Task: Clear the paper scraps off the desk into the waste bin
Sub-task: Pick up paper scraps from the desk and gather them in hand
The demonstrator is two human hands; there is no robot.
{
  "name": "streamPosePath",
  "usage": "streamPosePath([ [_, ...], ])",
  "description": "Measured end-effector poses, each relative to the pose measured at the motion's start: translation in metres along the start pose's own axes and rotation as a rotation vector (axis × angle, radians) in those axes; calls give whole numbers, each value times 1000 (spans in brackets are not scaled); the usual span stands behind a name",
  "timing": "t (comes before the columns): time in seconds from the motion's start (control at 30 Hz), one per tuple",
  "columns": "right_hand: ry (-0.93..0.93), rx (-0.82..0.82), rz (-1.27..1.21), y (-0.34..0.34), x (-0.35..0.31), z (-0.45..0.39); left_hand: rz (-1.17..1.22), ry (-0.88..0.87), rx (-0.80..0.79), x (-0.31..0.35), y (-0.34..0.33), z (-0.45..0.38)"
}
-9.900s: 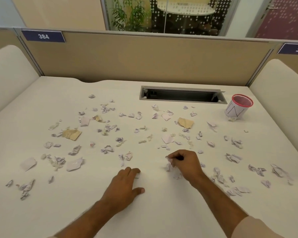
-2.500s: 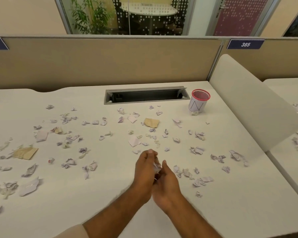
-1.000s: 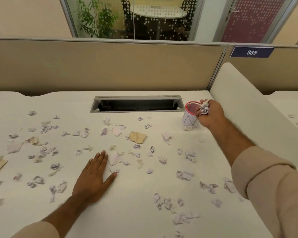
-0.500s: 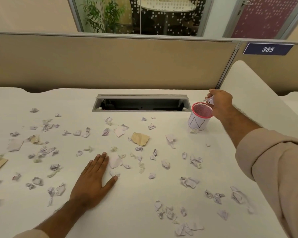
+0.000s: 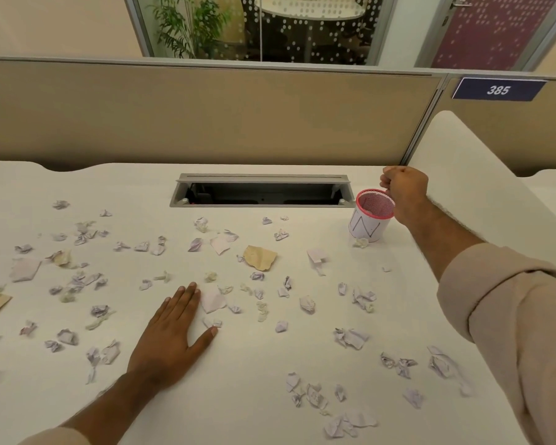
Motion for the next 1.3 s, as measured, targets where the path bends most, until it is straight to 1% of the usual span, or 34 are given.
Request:
streamPosePath([
  [0.07, 124, 61, 95, 0, 3, 3, 1, 2, -2, 0, 0, 0],
  [0.17, 361, 154, 268, 3, 14, 24, -3, 3, 2, 0, 0, 0],
  [0.23, 524, 127, 341, 4, 30, 50, 1, 4, 1, 0, 1, -1],
  [0.3, 662, 43, 461, 6, 55, 71, 3, 2, -2, 0, 1, 0],
  [0.33, 688, -15, 554, 7, 69, 78, 2, 2, -3, 0, 1, 0],
  [0.37, 680, -73, 664, 8, 83, 83, 0, 3, -3, 0, 1, 0],
  [0.47, 545, -198, 985, 9, 114, 87, -1, 5, -4, 0, 2, 0],
  [0.53, 482, -223, 1110, 7, 123, 88, -1, 5, -7, 0, 2, 0],
  [0.6, 444, -237, 1166, 5, 126, 89, 1, 7, -7, 0, 1, 1],
  [0.67, 455, -262, 1162, 0, 129, 92, 3, 14, 1, 0, 1, 0],
  [0.77, 465, -345, 1042, -9, 133, 99, -5, 13, -4, 0, 1, 0],
  [0.87, 404, -413, 947, -20, 132, 106, -5, 17, 0, 0, 0, 0],
  [0.93, 367, -499, 1039, -26, 131, 110, -3, 20, 1, -1, 0, 0],
  [1.0, 384, -598, 1161, -32, 131, 115, -6, 20, 1, -1, 0, 0],
  [1.03, 404, -628, 1180, -34, 132, 117, -4, 20, 2, -1, 0, 0],
  [1.17, 515, -637, 1129, -41, 136, 126, -3, 12, 9, -1, 0, -1],
  [1.23, 499, -630, 1121, -43, 136, 130, -5, 8, 11, -1, 0, 0],
  [1.3, 472, -610, 1052, -44, 135, 136, -1, 11, 12, -1, 0, 0],
])
Point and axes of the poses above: each hand's wrist, its own z-axis away from the middle knuckle, its own y-axis out of the back of the hand, x = y × z, the point moved 1 cm from there along -z, towards the middle knuckle, and after that the axes turned 7 degrees about -y, right-handed, at the moved point
